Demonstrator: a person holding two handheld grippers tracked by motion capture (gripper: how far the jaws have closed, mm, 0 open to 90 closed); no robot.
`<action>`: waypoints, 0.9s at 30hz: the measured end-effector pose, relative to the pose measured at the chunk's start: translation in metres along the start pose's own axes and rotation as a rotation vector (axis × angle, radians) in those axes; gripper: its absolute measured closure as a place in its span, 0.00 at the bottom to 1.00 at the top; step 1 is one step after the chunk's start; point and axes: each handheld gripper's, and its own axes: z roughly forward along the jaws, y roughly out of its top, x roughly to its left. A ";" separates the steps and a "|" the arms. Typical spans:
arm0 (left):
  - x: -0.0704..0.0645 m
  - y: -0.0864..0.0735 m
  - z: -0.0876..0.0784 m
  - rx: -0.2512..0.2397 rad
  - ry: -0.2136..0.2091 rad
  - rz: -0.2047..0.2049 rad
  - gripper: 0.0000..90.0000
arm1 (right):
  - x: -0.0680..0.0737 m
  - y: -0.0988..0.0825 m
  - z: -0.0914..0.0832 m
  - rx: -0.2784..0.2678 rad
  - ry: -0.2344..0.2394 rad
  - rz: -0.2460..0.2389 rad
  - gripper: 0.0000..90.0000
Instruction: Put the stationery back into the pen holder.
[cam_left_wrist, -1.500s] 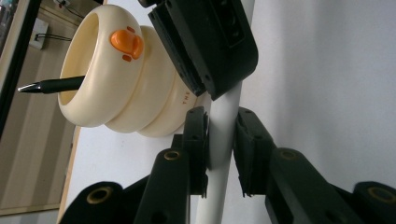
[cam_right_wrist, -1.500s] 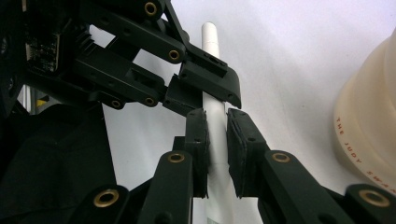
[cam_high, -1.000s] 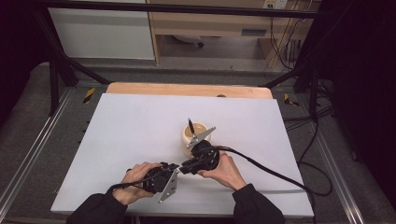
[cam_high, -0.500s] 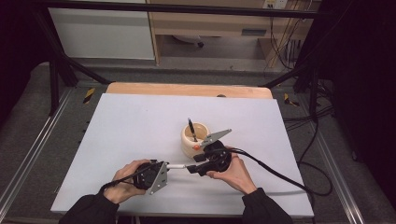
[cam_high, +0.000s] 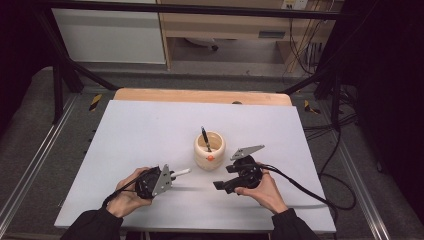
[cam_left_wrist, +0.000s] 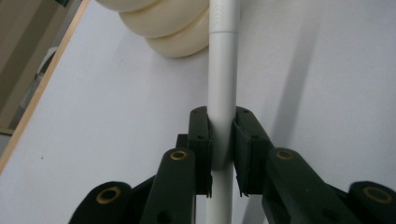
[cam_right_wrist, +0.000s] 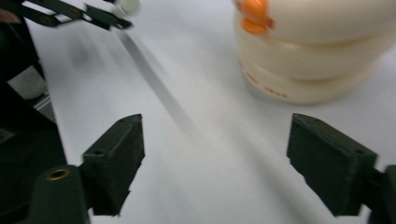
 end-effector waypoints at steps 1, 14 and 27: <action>0.002 -0.001 0.000 -0.004 0.000 -0.022 0.87 | -0.003 -0.003 0.000 0.000 -0.011 0.009 0.17; 0.019 -0.005 -0.011 -0.069 -0.029 -0.272 0.87 | -0.033 -0.038 -0.007 -0.009 -0.169 0.043 0.05; 0.036 -0.002 -0.020 -0.152 -0.035 -0.489 0.87 | -0.051 -0.060 -0.019 -0.053 -0.227 0.044 0.02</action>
